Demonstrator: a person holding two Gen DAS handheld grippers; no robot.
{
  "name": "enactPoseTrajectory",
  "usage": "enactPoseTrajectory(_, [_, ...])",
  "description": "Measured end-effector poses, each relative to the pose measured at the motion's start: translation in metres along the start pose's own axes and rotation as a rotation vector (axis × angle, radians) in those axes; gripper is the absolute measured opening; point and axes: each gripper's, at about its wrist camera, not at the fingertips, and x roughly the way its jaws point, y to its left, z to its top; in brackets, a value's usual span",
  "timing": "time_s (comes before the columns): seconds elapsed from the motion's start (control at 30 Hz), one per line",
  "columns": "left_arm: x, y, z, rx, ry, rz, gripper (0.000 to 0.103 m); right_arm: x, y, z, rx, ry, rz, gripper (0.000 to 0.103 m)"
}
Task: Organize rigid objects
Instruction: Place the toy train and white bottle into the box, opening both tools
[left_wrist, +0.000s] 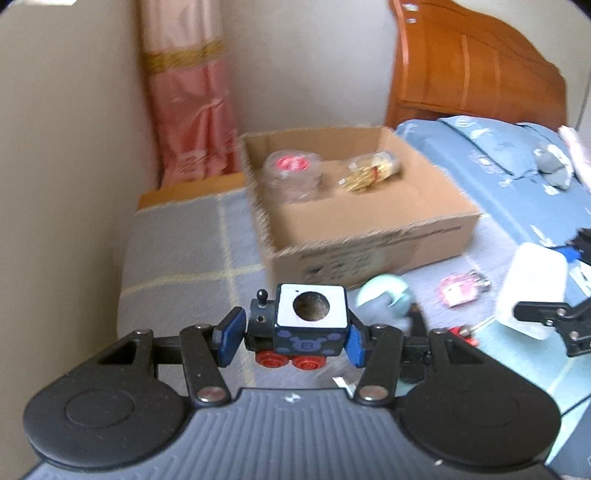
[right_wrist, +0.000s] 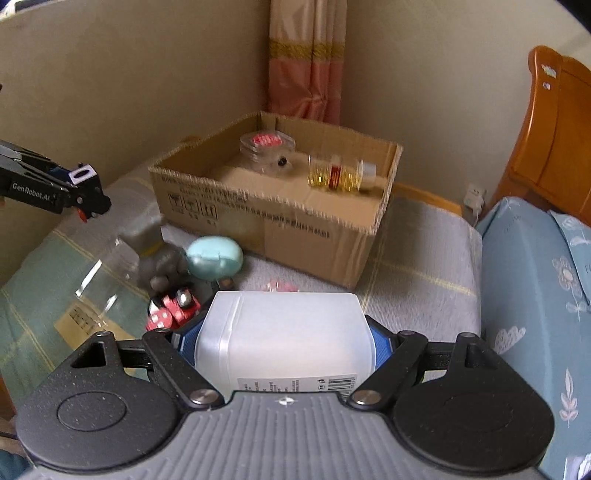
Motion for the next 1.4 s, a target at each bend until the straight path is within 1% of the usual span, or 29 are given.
enactPoseTrajectory(0.17, [-0.002,-0.016,0.027,0.051,-0.038,-0.023,0.054,-0.01,-0.005,0.017,0.004,-0.05,0.016,0.087])
enactPoseTrajectory(0.33, [0.011,-0.025,0.054,0.09,-0.06,-0.026,0.054,-0.014,-0.008,0.035,0.005,-0.096,0.011,0.087])
enactPoseTrajectory(0.5, [0.029,-0.027,0.072,0.095,-0.059,-0.029,0.054,-0.013,-0.012,0.05,0.002,-0.123,0.003,0.087])
enactPoseTrajectory(0.63, [0.044,-0.024,0.079,0.075,-0.06,-0.021,0.054,-0.012,-0.015,0.061,0.002,-0.141,-0.003,0.087])
enactPoseTrajectory(0.67, [0.047,-0.023,0.079,0.069,-0.068,-0.017,0.058,-0.01,-0.016,0.063,0.003,-0.144,-0.002,0.087])
enactPoseTrajectory(0.7, [0.05,-0.022,0.078,0.063,-0.069,-0.015,0.074,-0.009,-0.017,0.066,0.003,-0.146,-0.001,0.087])
enactPoseTrajectory(0.77, [0.053,-0.019,0.076,0.047,-0.061,-0.005,0.093,-0.006,-0.018,0.071,0.004,-0.148,-0.003,0.087])
enactPoseTrajectory(0.87, [0.052,-0.019,0.07,0.059,-0.067,0.002,0.093,0.0,-0.021,0.077,0.01,-0.148,0.001,0.087])
enactPoseTrajectory(1.13, [0.034,-0.017,0.046,0.057,-0.042,-0.025,0.096,0.016,-0.026,0.089,0.028,-0.14,0.008,0.087])
enactPoseTrajectory(1.23, [0.026,-0.017,0.038,0.062,-0.033,-0.014,0.096,0.022,-0.026,0.095,0.031,-0.136,0.008,0.087])
enactPoseTrajectory(1.4, [0.015,-0.011,0.028,0.037,-0.036,-0.001,0.096,0.039,-0.027,0.107,0.034,-0.12,0.014,0.087])
